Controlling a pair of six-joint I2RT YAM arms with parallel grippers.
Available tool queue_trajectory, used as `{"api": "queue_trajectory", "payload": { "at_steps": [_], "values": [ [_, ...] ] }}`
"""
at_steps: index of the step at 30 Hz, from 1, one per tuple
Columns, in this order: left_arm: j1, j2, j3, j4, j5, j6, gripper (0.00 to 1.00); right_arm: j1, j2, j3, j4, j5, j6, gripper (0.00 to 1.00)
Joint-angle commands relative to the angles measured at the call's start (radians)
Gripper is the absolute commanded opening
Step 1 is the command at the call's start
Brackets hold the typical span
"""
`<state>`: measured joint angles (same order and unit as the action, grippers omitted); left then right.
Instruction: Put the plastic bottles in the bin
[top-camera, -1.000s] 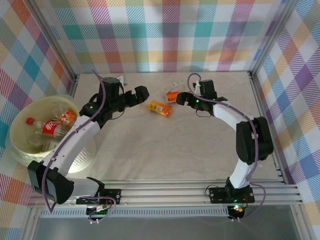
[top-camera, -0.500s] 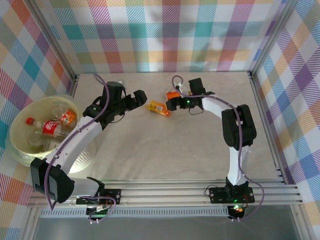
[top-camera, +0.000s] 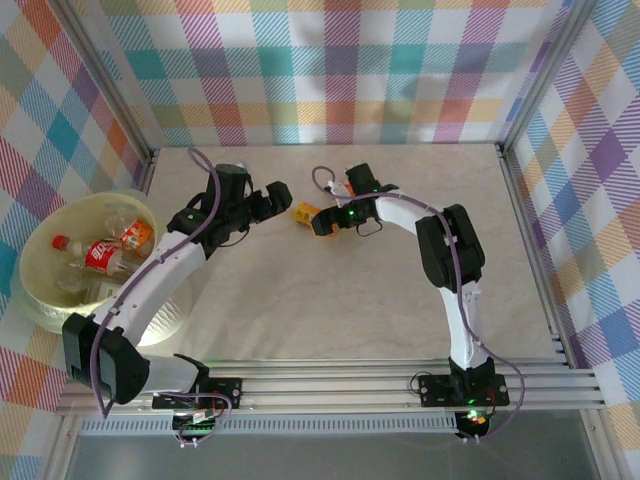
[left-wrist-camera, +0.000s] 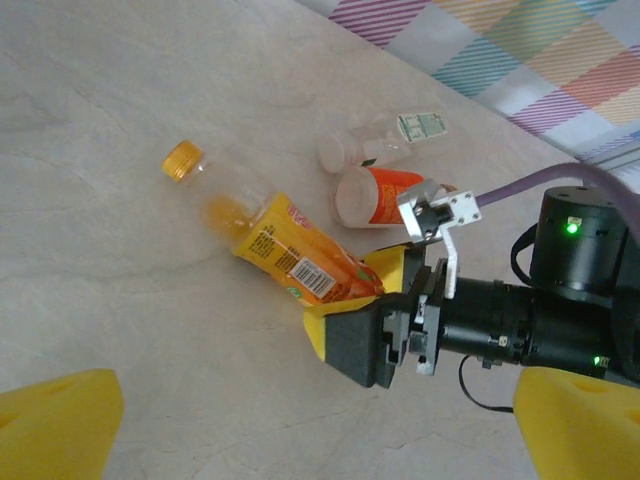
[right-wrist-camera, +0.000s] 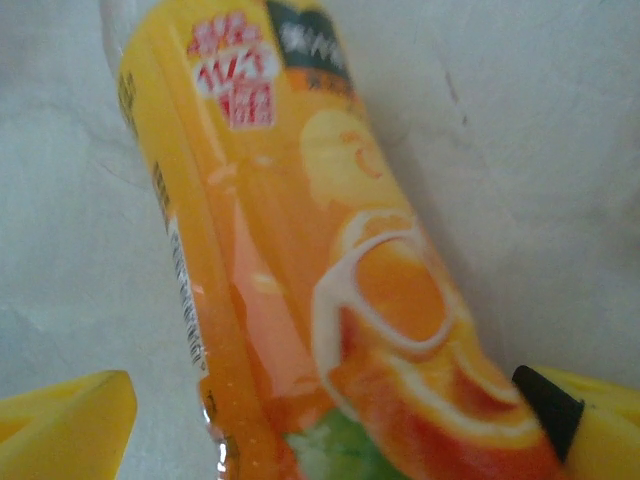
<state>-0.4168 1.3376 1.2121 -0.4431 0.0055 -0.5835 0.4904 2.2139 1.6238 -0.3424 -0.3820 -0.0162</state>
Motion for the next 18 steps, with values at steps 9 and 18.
{"api": "queue_trajectory", "payload": {
  "at_steps": [9,18],
  "values": [
    [-0.006,0.057,0.025,-0.038,-0.034,0.009,1.00,0.075,0.020,0.009,-0.020,0.174,-0.006,0.74],
    [-0.006,0.032,0.004,-0.007,-0.052,0.001,1.00,0.076,-0.172,-0.187,0.164,0.065,0.088,0.51]
  ]
}}
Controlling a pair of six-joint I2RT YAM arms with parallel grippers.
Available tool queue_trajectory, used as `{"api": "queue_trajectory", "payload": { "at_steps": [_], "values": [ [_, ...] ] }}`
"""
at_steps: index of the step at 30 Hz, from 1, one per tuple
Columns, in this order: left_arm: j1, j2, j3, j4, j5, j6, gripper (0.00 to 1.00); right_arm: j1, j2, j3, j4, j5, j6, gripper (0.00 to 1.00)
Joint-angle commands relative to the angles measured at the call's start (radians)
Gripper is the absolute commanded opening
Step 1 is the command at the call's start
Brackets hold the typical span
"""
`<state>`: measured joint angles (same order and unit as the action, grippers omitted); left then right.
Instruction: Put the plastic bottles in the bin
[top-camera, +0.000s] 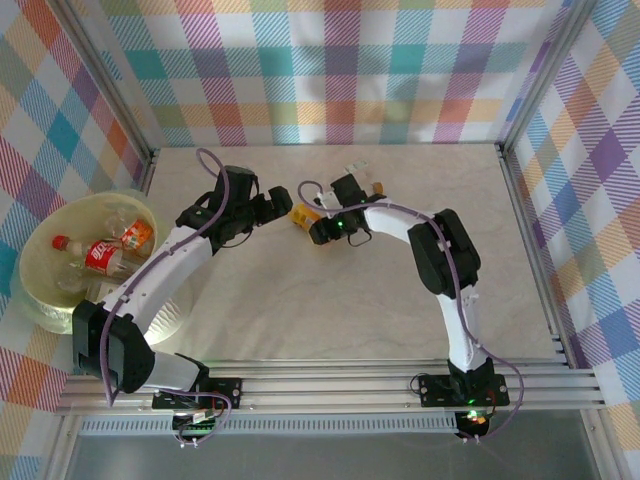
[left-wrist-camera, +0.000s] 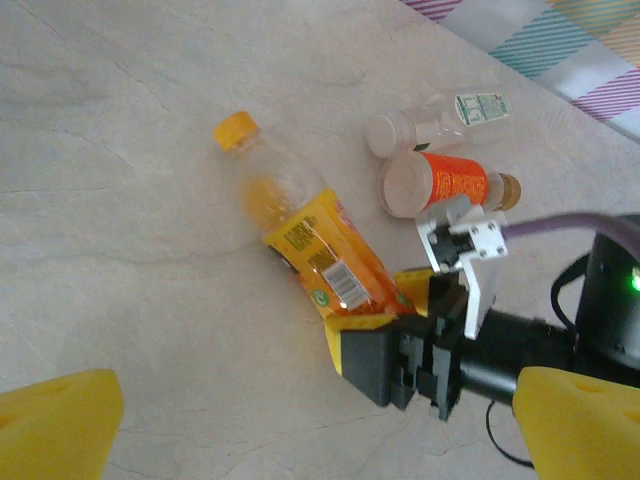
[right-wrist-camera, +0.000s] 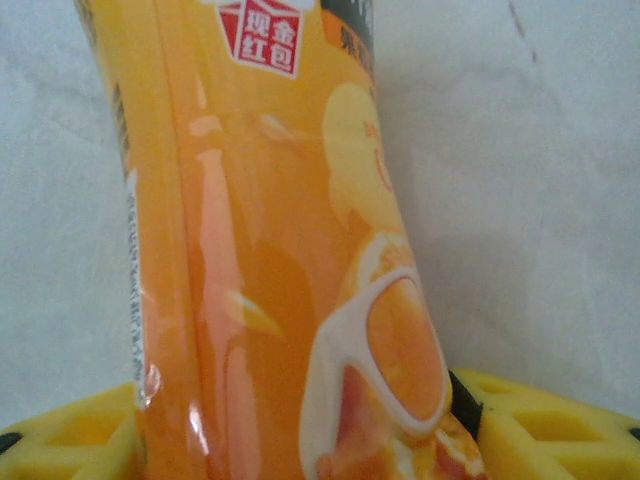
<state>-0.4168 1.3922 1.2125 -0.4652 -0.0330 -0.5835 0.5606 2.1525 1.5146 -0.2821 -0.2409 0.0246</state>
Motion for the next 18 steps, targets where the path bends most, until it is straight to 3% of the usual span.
{"api": "queue_trajectory", "payload": {
  "at_steps": [1,8,18],
  "values": [
    [-0.005,-0.028,-0.002,0.017,-0.013,-0.002,1.00,0.005,-0.142,-0.115,0.143,-0.090,0.062,0.50],
    [-0.006,-0.089,-0.059,0.075,-0.012,-0.035,1.00,0.005,-0.329,-0.303,0.290,-0.113,0.139,0.44],
    [-0.006,-0.126,-0.111,0.262,0.173,-0.041,1.00,0.008,-0.511,-0.460,0.412,-0.197,0.258,0.43]
  ]
}}
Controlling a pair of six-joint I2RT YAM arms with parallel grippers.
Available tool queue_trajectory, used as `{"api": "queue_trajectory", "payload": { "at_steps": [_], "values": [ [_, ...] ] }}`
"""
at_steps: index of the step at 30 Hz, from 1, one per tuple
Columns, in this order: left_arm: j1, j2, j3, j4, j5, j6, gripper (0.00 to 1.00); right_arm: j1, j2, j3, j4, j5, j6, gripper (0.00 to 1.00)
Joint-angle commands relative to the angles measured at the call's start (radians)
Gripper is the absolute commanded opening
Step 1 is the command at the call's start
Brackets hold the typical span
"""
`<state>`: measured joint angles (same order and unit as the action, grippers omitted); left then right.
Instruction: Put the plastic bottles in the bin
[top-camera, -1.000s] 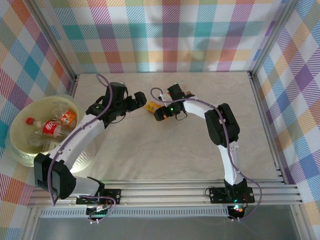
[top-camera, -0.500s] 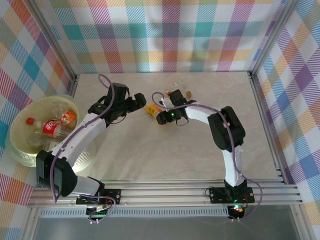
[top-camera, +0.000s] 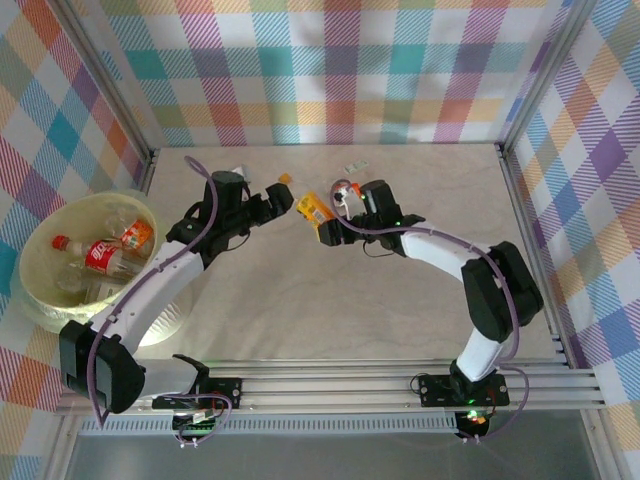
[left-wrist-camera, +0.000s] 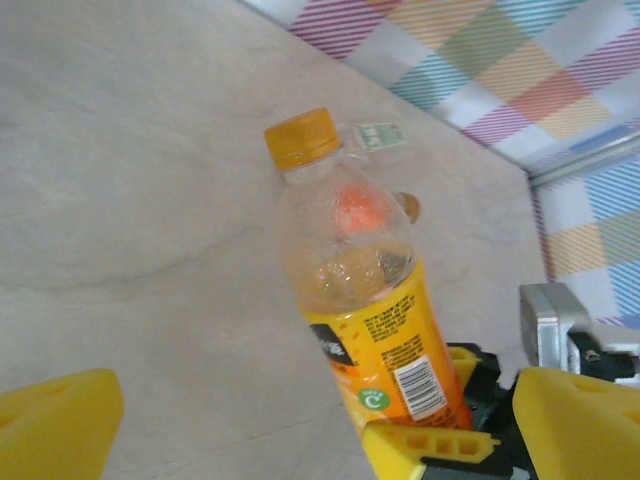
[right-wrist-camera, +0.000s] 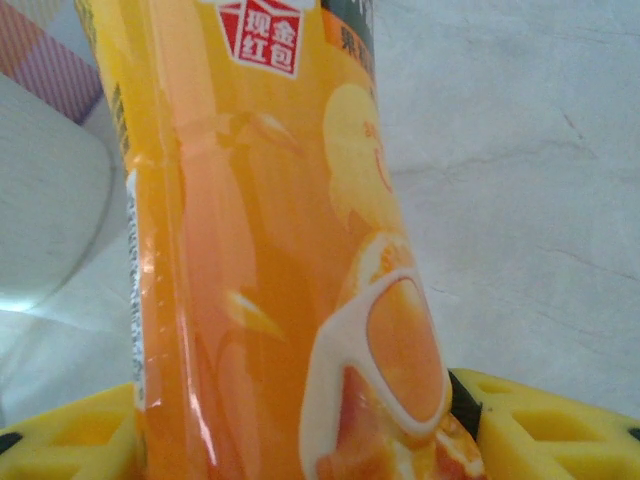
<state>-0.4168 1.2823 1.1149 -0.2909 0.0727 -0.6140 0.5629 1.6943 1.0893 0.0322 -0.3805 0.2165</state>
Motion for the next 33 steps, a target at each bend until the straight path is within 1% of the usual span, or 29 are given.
{"api": "queue_trajectory", "payload": {
  "at_steps": [1,5,7,12,20,25,28,33],
  "values": [
    [-0.006,-0.016,-0.013,0.090,0.062,-0.017,1.00,0.006,-0.065,-0.047,0.118,-0.062,0.084,0.43],
    [-0.007,-0.017,-0.018,0.088,0.026,-0.043,1.00,0.015,-0.099,-0.089,0.201,-0.080,0.161,0.42],
    [-0.006,-0.013,-0.020,0.091,0.025,-0.055,1.00,0.024,-0.111,-0.103,0.235,-0.083,0.184,0.42],
    [-0.007,-0.009,-0.034,0.137,0.073,-0.068,1.00,0.047,-0.118,-0.106,0.286,-0.136,0.201,0.43],
    [-0.007,0.017,-0.038,0.177,0.108,-0.086,1.00,0.082,-0.113,-0.112,0.404,-0.230,0.234,0.44],
    [-0.006,0.036,-0.044,0.230,0.136,-0.103,0.99,0.110,-0.108,-0.114,0.441,-0.246,0.239,0.45],
    [-0.006,0.044,-0.051,0.266,0.163,-0.107,0.92,0.121,-0.100,-0.112,0.466,-0.260,0.247,0.45],
    [-0.006,0.040,-0.063,0.286,0.167,-0.110,0.70,0.127,-0.084,-0.103,0.477,-0.270,0.256,0.48]
  ]
}}
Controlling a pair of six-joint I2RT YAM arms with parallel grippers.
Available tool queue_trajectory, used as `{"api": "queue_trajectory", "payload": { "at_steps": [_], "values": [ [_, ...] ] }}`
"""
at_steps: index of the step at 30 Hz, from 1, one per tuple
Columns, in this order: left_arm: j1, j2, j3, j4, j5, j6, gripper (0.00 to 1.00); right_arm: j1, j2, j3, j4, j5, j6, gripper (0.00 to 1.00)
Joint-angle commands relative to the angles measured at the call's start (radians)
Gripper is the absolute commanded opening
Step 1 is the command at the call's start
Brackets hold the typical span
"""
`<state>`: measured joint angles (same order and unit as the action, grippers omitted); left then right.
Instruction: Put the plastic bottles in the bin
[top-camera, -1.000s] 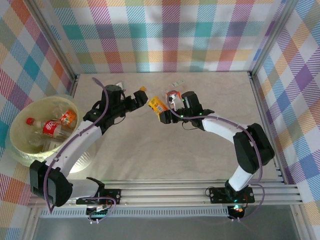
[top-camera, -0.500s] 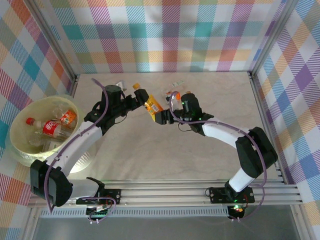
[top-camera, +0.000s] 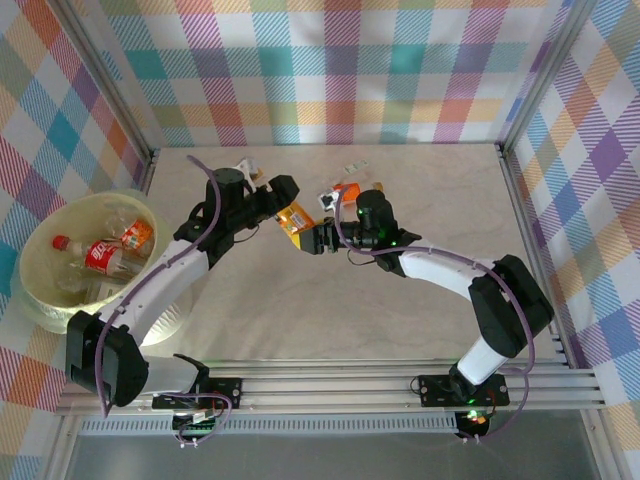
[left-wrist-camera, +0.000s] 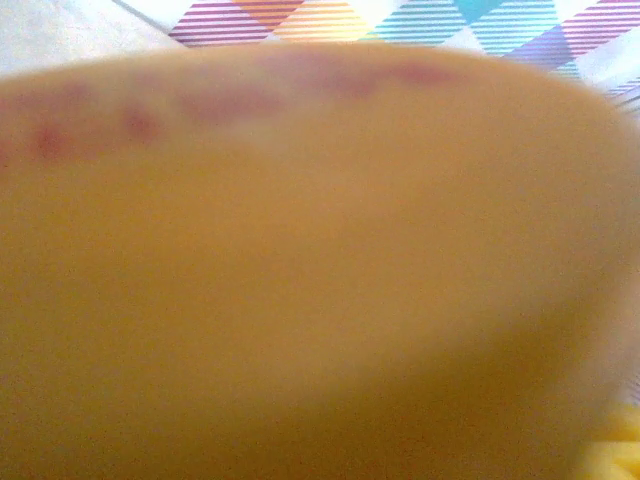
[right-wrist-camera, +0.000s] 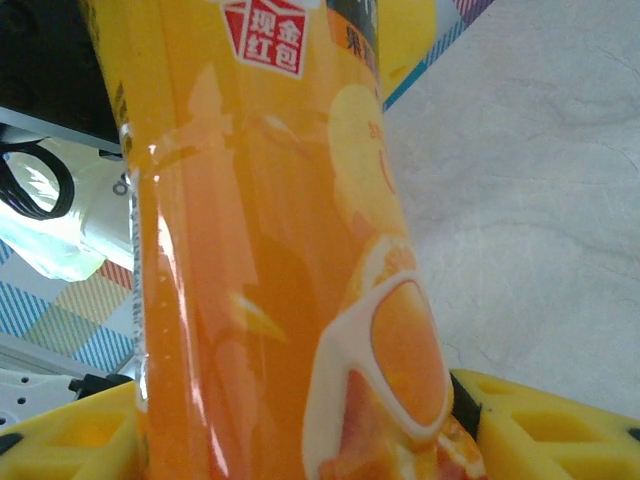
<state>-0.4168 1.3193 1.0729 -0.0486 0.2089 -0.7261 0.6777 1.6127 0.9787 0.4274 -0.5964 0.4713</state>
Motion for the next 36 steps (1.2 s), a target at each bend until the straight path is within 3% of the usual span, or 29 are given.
{"api": "queue_trajectory", "payload": {
  "at_steps": [1,7,12,17,18,24,36],
  "values": [
    [-0.006,-0.001,-0.023,0.046,0.029,0.005,0.67,0.013,0.001,0.008,0.082,-0.057,0.001,0.49],
    [-0.006,-0.041,-0.054,0.050,-0.030,0.016,0.57,0.011,0.000,0.020,0.036,-0.037,-0.037,0.62],
    [-0.007,-0.101,-0.077,0.031,-0.125,0.042,0.54,0.013,-0.032,0.020,-0.045,0.012,-0.115,0.81],
    [-0.002,-0.172,-0.051,-0.071,-0.217,0.096,0.54,0.013,-0.075,0.068,-0.261,0.068,-0.295,0.94],
    [-0.002,-0.182,-0.031,-0.112,-0.235,0.113,0.54,0.013,-0.088,0.070,-0.288,0.086,-0.325,1.00],
    [0.001,-0.252,0.076,-0.333,-0.375,0.215,0.53,0.012,-0.160,0.068,-0.353,0.170,-0.417,1.00],
    [0.004,-0.378,0.291,-0.585,-0.568,0.393,0.53,0.012,-0.192,0.052,-0.339,0.363,-0.418,1.00]
  ]
}}
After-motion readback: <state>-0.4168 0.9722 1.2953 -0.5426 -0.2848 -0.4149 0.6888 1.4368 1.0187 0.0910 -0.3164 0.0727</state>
